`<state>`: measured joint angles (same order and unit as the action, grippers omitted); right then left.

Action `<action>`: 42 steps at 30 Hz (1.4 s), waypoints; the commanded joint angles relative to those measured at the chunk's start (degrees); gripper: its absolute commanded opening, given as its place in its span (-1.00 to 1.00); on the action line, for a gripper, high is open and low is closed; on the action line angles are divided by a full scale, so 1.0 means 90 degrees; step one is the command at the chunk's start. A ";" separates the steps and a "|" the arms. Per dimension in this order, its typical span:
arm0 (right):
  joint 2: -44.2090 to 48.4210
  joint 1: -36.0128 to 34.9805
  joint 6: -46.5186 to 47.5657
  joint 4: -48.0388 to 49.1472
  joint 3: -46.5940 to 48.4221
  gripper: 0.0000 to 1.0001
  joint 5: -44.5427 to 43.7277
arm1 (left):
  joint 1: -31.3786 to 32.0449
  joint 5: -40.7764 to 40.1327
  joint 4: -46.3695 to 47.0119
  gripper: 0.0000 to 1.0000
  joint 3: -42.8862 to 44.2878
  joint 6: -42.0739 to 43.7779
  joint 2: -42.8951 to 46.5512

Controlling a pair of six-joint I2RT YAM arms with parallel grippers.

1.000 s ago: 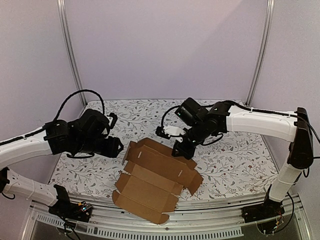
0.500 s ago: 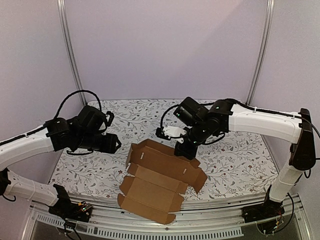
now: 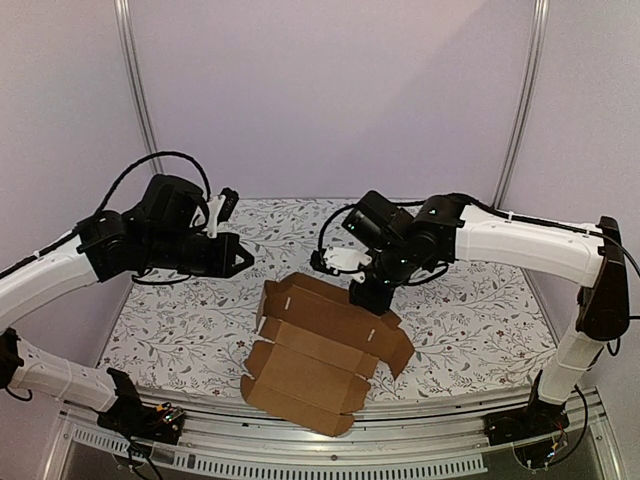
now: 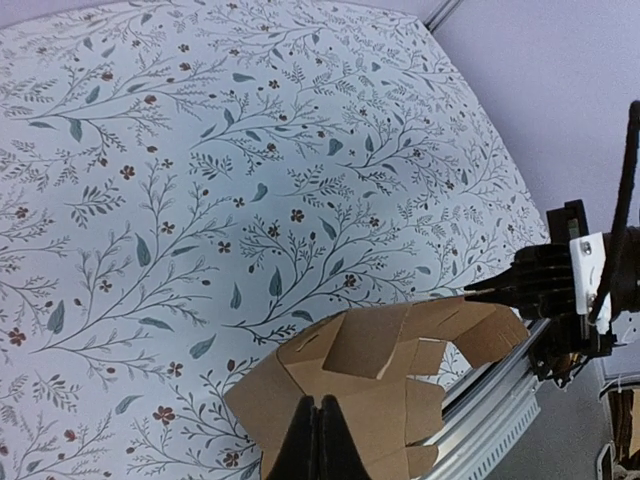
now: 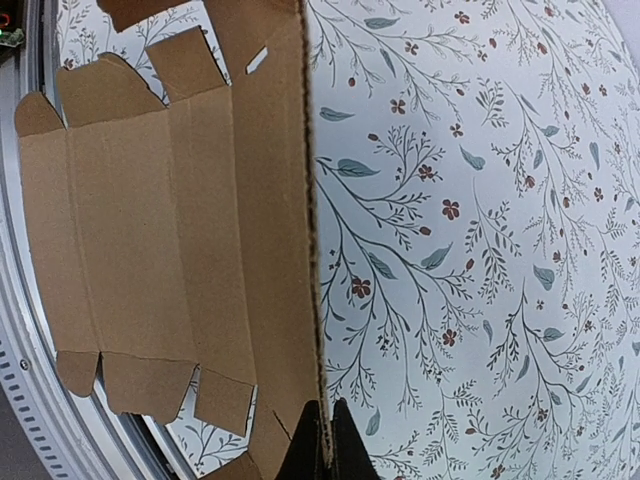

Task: Fold the paper box

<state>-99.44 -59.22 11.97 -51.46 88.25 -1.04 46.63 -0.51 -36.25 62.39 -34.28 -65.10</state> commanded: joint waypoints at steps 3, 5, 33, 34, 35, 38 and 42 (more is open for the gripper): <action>-0.0065 -0.0207 -0.0140 -0.0071 0.0232 -1.00 -0.0265 | -0.0064 0.0410 0.0216 -1.00 0.0495 -0.0011 -0.0711; -0.0065 -0.0244 -0.0164 -0.0064 0.0265 -1.00 -0.0329 | -0.0064 0.0487 0.0251 -1.00 0.0566 -0.0018 -0.0889; -0.0337 -0.0373 -0.0381 -0.0091 0.0561 -1.00 -0.0956 | 0.0548 0.0978 0.0440 -1.00 0.1049 -0.0063 -0.2039; -0.0333 -0.0376 -0.0382 -0.0092 0.0564 -1.00 -0.0959 | 0.0559 0.0977 0.0443 -1.00 0.1062 -0.0074 -0.2069; -0.0336 -0.0376 -0.0382 -0.0088 0.0566 -1.00 -0.0982 | 0.0568 0.0961 0.0444 -1.00 0.1065 -0.0064 -0.2080; -0.0331 -0.0379 -0.0392 -0.0108 0.0557 -1.00 -0.1041 | 0.0571 0.0712 0.0394 -1.00 0.1005 -0.0037 -0.2010; -0.0319 -0.0372 -0.0375 -0.0111 0.0468 -1.00 -0.1107 | 0.0571 0.0298 0.0030 -1.00 0.0988 0.0116 -0.1809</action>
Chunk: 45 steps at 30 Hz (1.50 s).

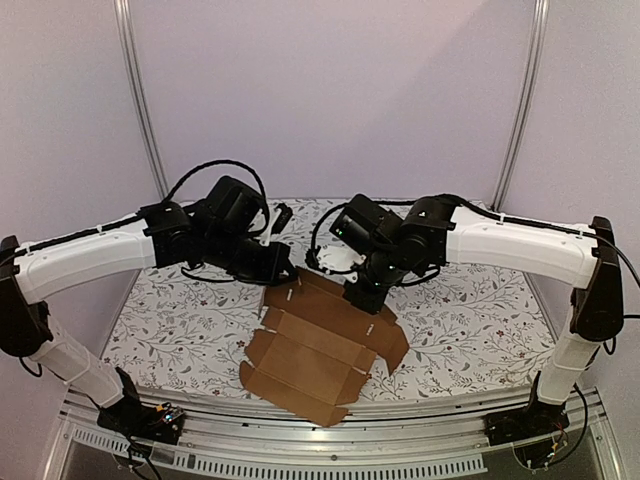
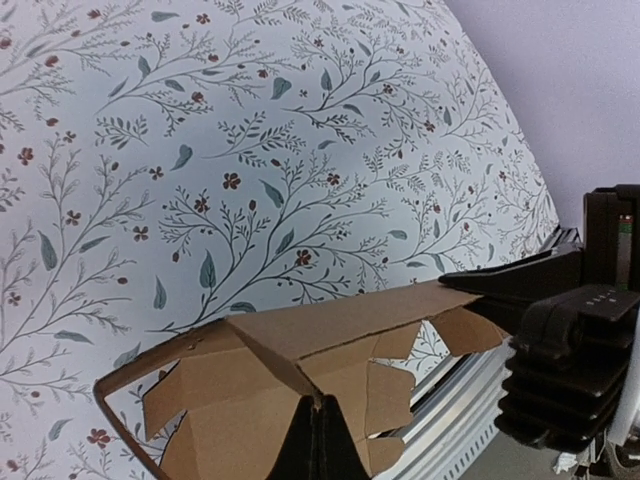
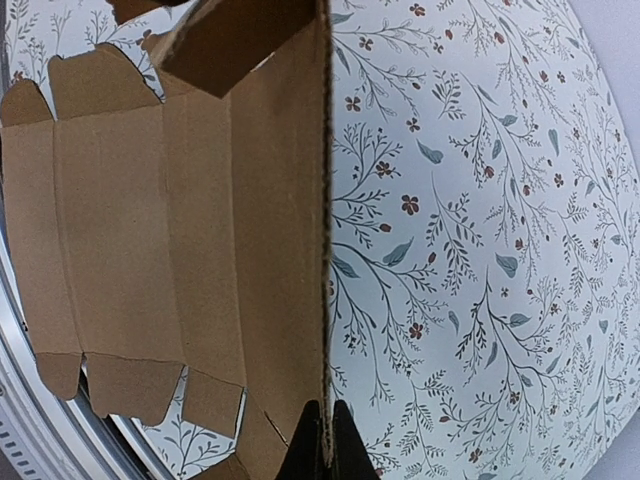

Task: Fold the paper box

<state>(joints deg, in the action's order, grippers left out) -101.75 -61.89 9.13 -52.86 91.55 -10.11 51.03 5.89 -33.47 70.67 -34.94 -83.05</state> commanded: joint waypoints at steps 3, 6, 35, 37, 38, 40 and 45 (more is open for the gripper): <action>-0.0073 -0.0082 -0.0012 0.0053 0.0014 -1.00 -0.0344 | 0.0079 -0.0603 -0.0563 -1.00 0.0004 0.0298 0.0403; -0.0085 -0.0084 0.0048 0.0082 -0.0030 -1.00 -0.0691 | 0.0073 -0.0635 -0.0691 -1.00 -0.0182 0.0310 0.0691; -0.0249 -0.0255 0.0110 0.0410 -0.0208 -1.00 -0.1596 | -0.0199 -0.0568 0.1665 -1.00 -0.3201 -0.0635 0.1120; -0.0201 -0.0248 0.0109 0.0391 -0.0251 -1.00 -0.1370 | -0.0386 -0.0411 0.1996 -1.00 -0.3395 -0.0639 0.1115; -0.0160 -0.0223 0.0109 0.0379 -0.0279 -1.00 -0.1233 | -0.0508 -0.0346 0.2132 -1.00 -0.3475 -0.0626 0.1134; -0.0067 -0.0163 0.0086 0.0369 -0.0340 -1.00 -0.0974 | -0.0664 -0.0283 0.2249 -1.00 -0.3534 -0.0556 0.1165; 0.0215 0.0075 0.0077 0.0303 -0.0453 -1.00 -0.0128 | -0.0918 -0.0088 0.2161 -1.00 -0.3514 -0.0255 0.1274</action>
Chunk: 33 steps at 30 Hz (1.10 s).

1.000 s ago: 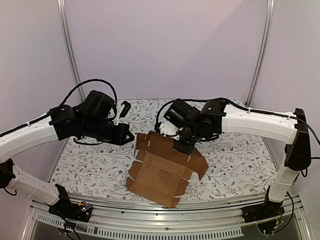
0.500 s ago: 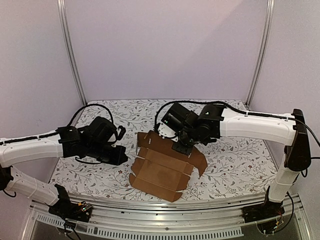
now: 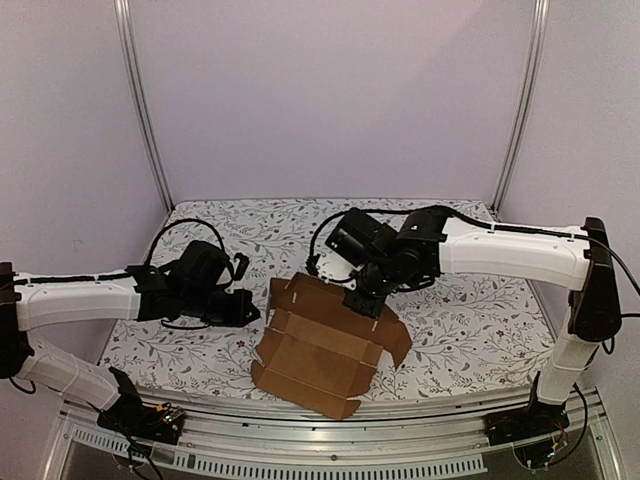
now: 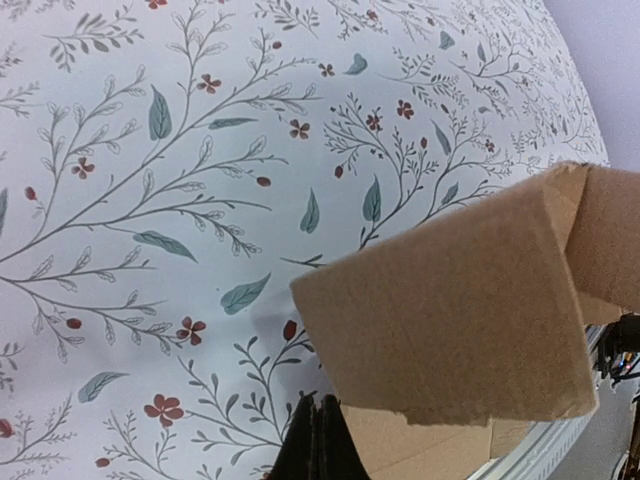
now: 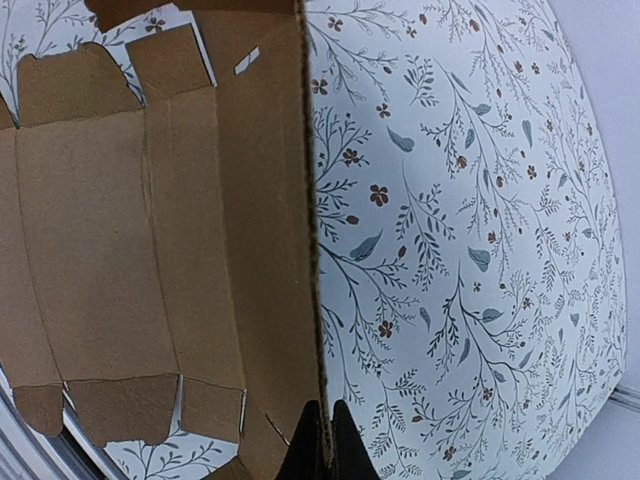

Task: Fold the paper box

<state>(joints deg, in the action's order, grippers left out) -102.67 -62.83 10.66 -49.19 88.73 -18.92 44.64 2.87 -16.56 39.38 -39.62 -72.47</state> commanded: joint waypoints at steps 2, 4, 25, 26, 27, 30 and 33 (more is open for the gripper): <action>0.0472 0.0282 -0.0035 -0.0139 -0.0143 -1.00 0.1172 | -0.0290 0.0286 0.0235 -1.00 -0.0062 0.0340 0.0209; 0.0609 0.0375 0.0053 -0.0163 -0.0130 -1.00 0.1425 | -0.0356 0.0404 0.0289 -1.00 -0.0139 0.0401 0.0316; 0.1053 0.0569 0.0170 -0.0174 -0.0186 -1.00 0.2541 | -0.0458 0.2010 0.1331 -1.00 -0.0815 0.0443 0.1133; 0.1039 0.0573 0.0138 -0.0165 -0.0190 -1.00 0.2533 | -0.0458 0.2031 0.1313 -1.00 -0.0857 0.0441 0.1181; 0.1033 0.0578 0.0112 -0.0153 -0.0199 -1.00 0.2532 | -0.0458 0.2039 0.1316 -1.00 -0.0888 0.0441 0.1224; 0.1027 0.0579 0.0058 -0.0090 -0.0201 -1.00 0.2576 | -0.0458 0.2048 0.1361 -1.00 -0.0950 0.0422 0.1256; 0.1060 0.0578 -0.0004 0.0012 -0.0200 -1.00 0.2705 | -0.0458 0.2100 0.1585 -1.00 -0.0972 0.0344 0.1106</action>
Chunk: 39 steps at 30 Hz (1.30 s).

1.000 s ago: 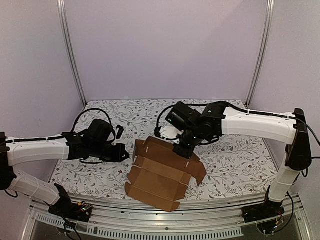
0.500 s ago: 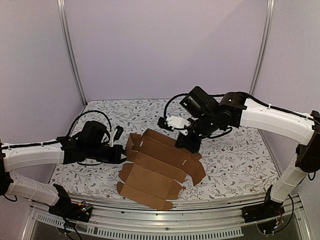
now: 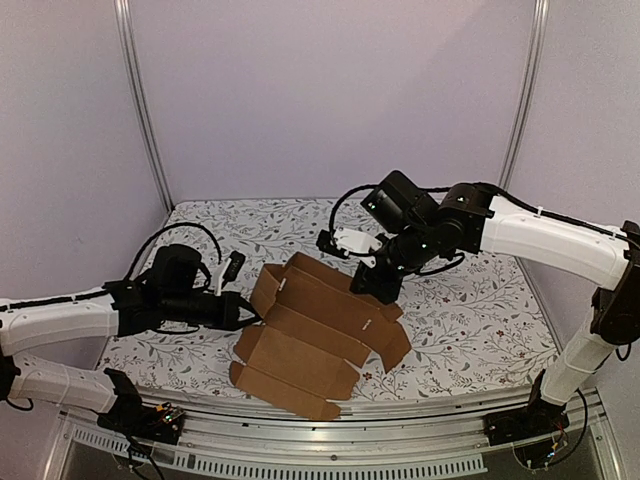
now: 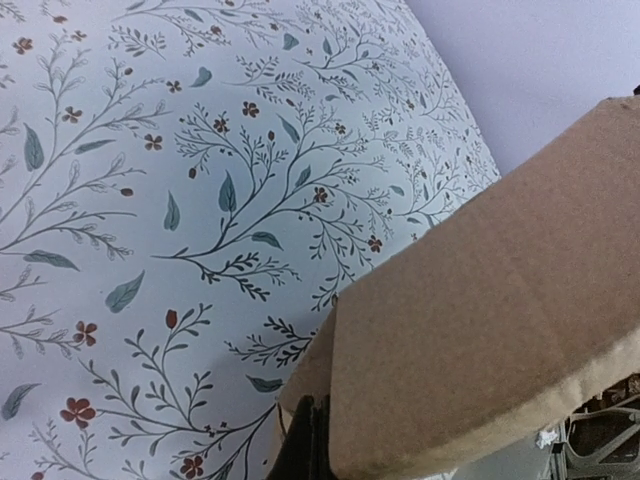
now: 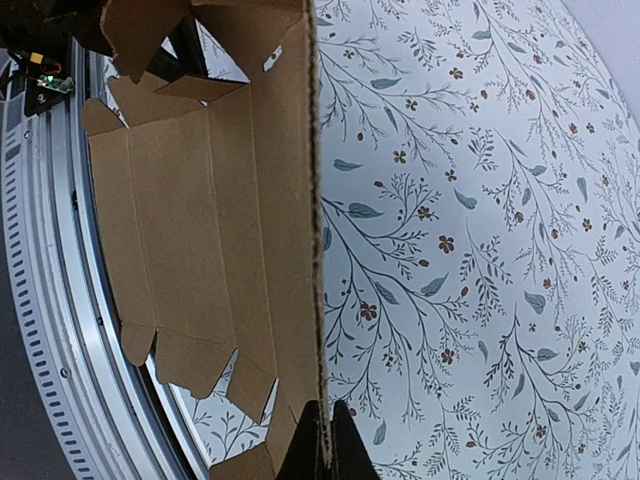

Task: Fold the paper box

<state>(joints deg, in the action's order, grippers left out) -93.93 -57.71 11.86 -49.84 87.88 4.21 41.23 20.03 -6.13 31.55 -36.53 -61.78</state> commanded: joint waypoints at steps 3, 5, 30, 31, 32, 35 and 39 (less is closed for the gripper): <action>0.0124 0.0009 -0.0207 0.0120 -0.0096 -1.00 0.0197 | -0.0080 0.0314 0.0822 -1.00 -0.0088 -0.0122 -0.0288; 0.0150 0.0010 -0.0247 0.0128 -0.0096 -1.00 0.0220 | -0.0080 0.0369 0.1043 -1.00 -0.0082 -0.0203 -0.0453; 0.0189 0.0013 -0.0217 0.0014 -0.0213 -1.00 -0.0873 | -0.0089 -0.0884 -0.1024 -1.00 0.0259 0.0258 0.0595; 0.0162 0.0010 -0.0198 0.0013 -0.0213 -1.00 -0.0927 | -0.0089 -0.0971 -0.1169 -1.00 0.0266 0.0287 0.0735; 0.0147 0.0008 -0.0172 0.0017 -0.0213 -1.00 -0.0966 | -0.0098 -0.1034 -0.1291 -1.00 0.0280 0.0302 0.0823; 0.0143 -0.0067 -0.0077 0.0090 -0.0254 -1.00 -0.1165 | -0.0106 -0.1250 -0.1568 -1.00 0.0335 0.0386 0.1050; 0.0118 -0.0245 0.0019 0.0254 -0.0331 -1.00 -0.1525 | -0.0137 -0.1551 -0.1641 -1.00 0.0406 0.0363 0.1161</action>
<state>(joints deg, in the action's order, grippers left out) -92.66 -58.33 10.68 -49.52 86.06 -5.26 41.10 9.98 -17.12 33.47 -34.35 -52.18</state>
